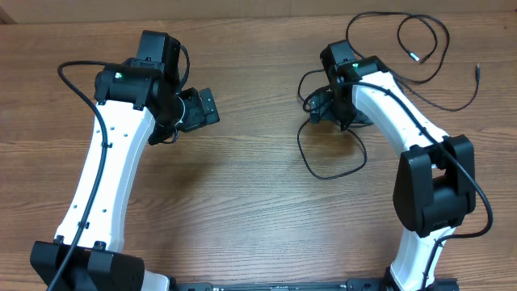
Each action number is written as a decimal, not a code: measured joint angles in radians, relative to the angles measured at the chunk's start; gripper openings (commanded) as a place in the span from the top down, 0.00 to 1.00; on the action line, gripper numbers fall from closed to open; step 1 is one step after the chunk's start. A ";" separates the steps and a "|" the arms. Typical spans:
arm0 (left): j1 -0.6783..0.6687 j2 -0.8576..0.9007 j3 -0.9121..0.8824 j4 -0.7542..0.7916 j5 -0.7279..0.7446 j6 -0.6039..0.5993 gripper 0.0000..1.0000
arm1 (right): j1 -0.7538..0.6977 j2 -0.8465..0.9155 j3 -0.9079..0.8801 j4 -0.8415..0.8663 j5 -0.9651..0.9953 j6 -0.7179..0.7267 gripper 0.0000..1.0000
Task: Untangle cables
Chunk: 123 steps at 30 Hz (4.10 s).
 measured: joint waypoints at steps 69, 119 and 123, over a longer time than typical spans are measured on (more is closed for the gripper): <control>0.000 0.000 0.000 -0.011 0.000 0.000 0.00 | -0.055 -0.591 -0.036 0.130 0.298 0.029 0.96; 0.000 0.000 0.000 0.001 -0.002 0.000 0.00 | -0.207 -0.138 -0.034 -0.132 -0.349 -0.400 0.10; 0.000 0.000 0.000 0.001 -0.002 0.000 0.00 | -0.207 -0.138 -0.034 -0.203 -0.362 -0.428 0.16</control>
